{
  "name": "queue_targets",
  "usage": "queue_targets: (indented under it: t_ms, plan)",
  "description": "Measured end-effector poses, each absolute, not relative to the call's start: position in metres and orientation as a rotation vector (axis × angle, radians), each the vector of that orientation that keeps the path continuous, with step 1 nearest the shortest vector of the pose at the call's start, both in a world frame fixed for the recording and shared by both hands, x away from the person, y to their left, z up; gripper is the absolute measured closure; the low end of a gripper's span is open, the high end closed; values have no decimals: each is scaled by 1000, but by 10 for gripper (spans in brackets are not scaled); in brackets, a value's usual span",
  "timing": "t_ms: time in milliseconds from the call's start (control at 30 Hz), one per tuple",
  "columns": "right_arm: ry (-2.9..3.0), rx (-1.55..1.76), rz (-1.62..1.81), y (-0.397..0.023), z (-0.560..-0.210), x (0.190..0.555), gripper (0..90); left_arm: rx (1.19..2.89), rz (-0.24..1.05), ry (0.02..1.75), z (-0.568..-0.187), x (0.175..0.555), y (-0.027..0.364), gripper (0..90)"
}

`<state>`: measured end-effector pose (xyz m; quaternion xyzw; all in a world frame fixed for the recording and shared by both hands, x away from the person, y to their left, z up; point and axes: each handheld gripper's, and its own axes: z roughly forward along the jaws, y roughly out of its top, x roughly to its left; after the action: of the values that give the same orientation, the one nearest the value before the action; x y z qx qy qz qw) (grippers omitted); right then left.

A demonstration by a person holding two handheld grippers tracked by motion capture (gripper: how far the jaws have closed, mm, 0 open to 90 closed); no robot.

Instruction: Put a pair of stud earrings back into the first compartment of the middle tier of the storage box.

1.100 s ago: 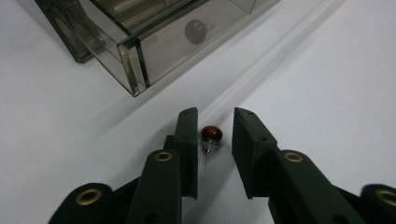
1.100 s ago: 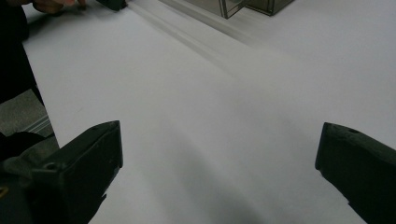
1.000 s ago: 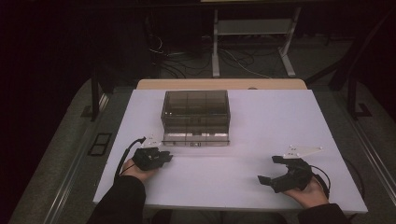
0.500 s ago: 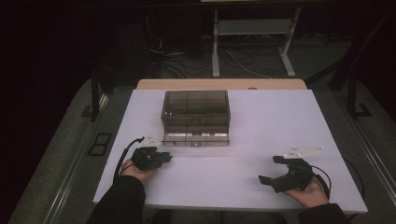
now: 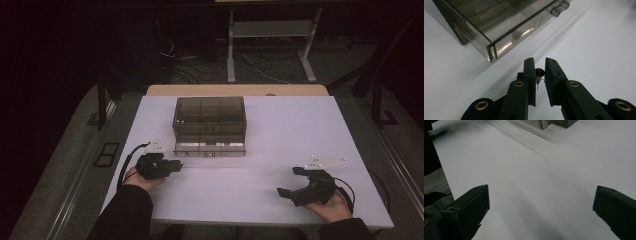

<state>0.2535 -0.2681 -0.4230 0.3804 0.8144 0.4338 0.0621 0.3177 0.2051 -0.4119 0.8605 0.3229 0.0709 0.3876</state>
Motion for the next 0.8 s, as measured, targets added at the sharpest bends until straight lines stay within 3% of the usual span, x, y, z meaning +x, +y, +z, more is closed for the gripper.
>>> queue_targets:
  t_ms: [800]
  plan:
    - [2458, 1154, 1313, -269, -423, 254, 3, 2238, 231, 741, -357, 339, 192, 782]
